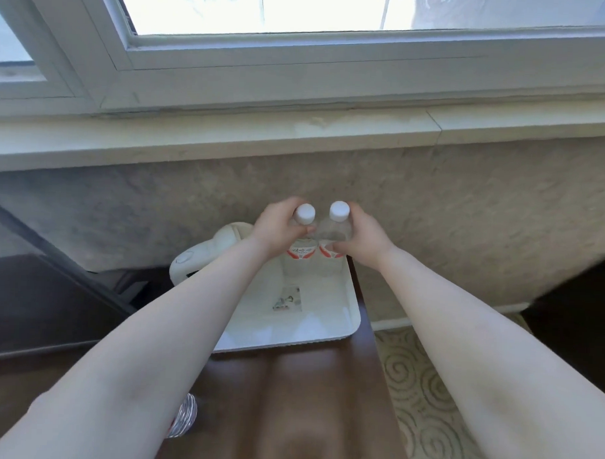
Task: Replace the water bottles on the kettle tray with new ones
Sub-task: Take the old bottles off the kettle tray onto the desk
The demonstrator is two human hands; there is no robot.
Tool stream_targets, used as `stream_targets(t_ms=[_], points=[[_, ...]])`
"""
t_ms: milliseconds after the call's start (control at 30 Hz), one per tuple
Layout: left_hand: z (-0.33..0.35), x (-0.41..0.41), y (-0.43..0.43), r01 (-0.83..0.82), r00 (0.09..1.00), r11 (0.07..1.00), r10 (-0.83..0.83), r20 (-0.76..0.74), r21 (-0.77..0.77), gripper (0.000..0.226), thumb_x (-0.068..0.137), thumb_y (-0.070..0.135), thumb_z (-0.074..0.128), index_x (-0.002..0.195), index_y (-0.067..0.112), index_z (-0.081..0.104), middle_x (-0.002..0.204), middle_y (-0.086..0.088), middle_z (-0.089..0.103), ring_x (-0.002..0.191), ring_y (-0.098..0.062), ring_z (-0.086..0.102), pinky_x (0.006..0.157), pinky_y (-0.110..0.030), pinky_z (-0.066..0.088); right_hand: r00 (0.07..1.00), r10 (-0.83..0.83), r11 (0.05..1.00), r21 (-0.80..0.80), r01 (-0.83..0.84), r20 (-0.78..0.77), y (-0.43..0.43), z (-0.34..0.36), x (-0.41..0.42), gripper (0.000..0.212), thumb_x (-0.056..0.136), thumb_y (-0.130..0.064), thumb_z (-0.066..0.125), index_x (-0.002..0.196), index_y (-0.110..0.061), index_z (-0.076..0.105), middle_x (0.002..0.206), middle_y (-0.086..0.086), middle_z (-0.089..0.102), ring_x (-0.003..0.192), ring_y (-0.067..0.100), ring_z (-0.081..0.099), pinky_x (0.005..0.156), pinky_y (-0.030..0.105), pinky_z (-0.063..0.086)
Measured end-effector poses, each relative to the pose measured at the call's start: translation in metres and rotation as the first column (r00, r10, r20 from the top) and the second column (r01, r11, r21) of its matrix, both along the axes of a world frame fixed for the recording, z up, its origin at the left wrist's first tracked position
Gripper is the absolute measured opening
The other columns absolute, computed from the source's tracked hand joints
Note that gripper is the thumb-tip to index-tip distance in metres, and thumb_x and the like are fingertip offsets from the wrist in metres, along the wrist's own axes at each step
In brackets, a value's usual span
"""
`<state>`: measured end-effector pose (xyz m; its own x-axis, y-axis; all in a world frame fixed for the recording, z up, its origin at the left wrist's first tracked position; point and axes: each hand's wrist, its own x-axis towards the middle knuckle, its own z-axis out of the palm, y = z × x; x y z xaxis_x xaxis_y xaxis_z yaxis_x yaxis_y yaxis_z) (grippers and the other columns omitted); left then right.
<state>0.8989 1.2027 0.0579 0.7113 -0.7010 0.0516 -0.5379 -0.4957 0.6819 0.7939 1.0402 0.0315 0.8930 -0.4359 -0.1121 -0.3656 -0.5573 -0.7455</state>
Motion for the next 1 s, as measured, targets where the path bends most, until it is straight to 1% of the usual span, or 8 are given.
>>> stream_targets(t_ms=[133, 300, 367, 500, 633, 833, 900, 1000], points=[[0.027, -0.024, 0.011, -0.008, 1.0, 0.998, 0.01, 0.028, -0.055, 0.038, 0.08, 0.024, 0.077, 0.113, 0.013, 0.062, 0.11, -0.004, 0.067, 0.1, -0.019, 0.059, 0.083, -0.028, 0.044, 0.991, 0.026, 0.999, -0.033, -0.021, 0.134, 0.001, 0.032, -0.021, 0.066, 0.064, -0.024, 0.082, 0.122, -0.027, 0.051, 0.12, 0.0, 0.056, 0.113, 0.016, 0.054, 0.091, 0.034, 0.048], [0.06, -0.062, 0.033, 0.004, 1.0, 0.997, -0.004, 0.0, -0.073, 0.039, 0.079, 0.024, 0.078, 0.113, 0.011, 0.062, 0.112, -0.006, 0.067, 0.109, -0.022, 0.06, 0.091, -0.042, 0.053, 0.977, 0.057, 0.998, -0.002, -0.058, 0.206, 0.01, 0.056, -0.055, 0.064, 0.06, -0.033, 0.081, 0.116, -0.035, 0.051, 0.114, -0.007, 0.057, 0.109, 0.013, 0.057, 0.091, 0.038, 0.053], [0.065, -0.078, 0.043, -0.002, 1.0, 0.998, 0.002, -0.006, -0.066, 0.038, 0.079, 0.024, 0.078, 0.112, 0.013, 0.063, 0.111, -0.004, 0.068, 0.109, -0.02, 0.061, 0.091, -0.037, 0.052, 0.975, 0.068, 0.997, 0.012, -0.073, 0.212, 0.017, 0.057, -0.069, 0.058, 0.059, -0.037, 0.08, 0.108, -0.038, 0.05, 0.108, -0.009, 0.057, 0.103, 0.013, 0.059, 0.089, 0.039, 0.054], [0.061, -0.108, 0.063, -0.016, 1.0, 1.0, 0.016, -0.004, -0.024, 0.037, 0.079, 0.025, 0.079, 0.11, 0.016, 0.063, 0.105, -0.001, 0.069, 0.1, -0.015, 0.063, 0.075, -0.016, 0.044, 0.975, 0.12, 0.992, 0.005, -0.123, 0.186, 0.035, 0.05, -0.093, 0.058, 0.055, -0.044, 0.079, 0.105, -0.041, 0.048, 0.1, -0.013, 0.055, 0.092, 0.011, 0.059, 0.085, 0.038, 0.055], [0.048, -0.134, 0.086, -0.027, 0.998, 1.0, 0.026, -0.059, -0.014, 0.035, 0.079, 0.022, 0.079, 0.109, 0.017, 0.062, 0.095, 0.009, 0.063, 0.095, -0.009, 0.059, 0.072, -0.009, 0.04, 0.977, 0.157, 0.987, 0.007, -0.159, 0.144, 0.056, 0.037, -0.113, 0.057, 0.052, -0.049, 0.078, 0.099, -0.048, 0.045, 0.096, -0.018, 0.053, 0.088, 0.008, 0.059, 0.081, 0.032, 0.05], [0.02, -0.162, 0.122, -0.071, 0.997, 0.997, 0.072, -0.04, 0.025, 0.038, 0.076, 0.024, 0.081, 0.107, 0.01, 0.064, 0.1, -0.002, 0.067, 0.099, -0.014, 0.06, 0.082, -0.023, 0.044, 0.973, 0.199, 0.98, 0.006, -0.201, 0.113, 0.09, 0.011, -0.138, 0.064, 0.055, -0.044, 0.083, 0.111, -0.038, 0.053, 0.096, -0.013, 0.053, 0.091, 0.014, 0.057, 0.082, 0.032, 0.048], [0.01, -0.172, 0.135, -0.08, 0.996, 0.996, 0.08, -0.026, 0.026, 0.04, 0.076, 0.024, 0.082, 0.108, 0.008, 0.064, 0.102, -0.005, 0.068, 0.099, -0.015, 0.06, 0.083, -0.025, 0.043, 0.971, 0.217, 0.976, 0.006, -0.219, 0.103, 0.101, 0.005, -0.146, 0.058, 0.058, -0.04, 0.084, 0.106, -0.037, 0.052, 0.092, -0.016, 0.052, 0.089, 0.013, 0.056, 0.08, 0.033, 0.048], [-0.005, -0.185, 0.153, -0.07, 0.997, 0.997, 0.07, -0.042, -0.008, 0.036, 0.075, 0.019, 0.082, 0.105, 0.007, 0.065, 0.099, -0.006, 0.068, 0.096, -0.018, 0.061, 0.081, -0.028, 0.046, 0.972, 0.22, 0.975, 0.017, -0.222, 0.081, 0.118, -0.006, -0.158, 0.06, 0.061, -0.036, 0.086, 0.112, -0.03, 0.055, 0.1, -0.006, 0.058, 0.091, 0.013, 0.056, 0.081, 0.032, 0.049]])
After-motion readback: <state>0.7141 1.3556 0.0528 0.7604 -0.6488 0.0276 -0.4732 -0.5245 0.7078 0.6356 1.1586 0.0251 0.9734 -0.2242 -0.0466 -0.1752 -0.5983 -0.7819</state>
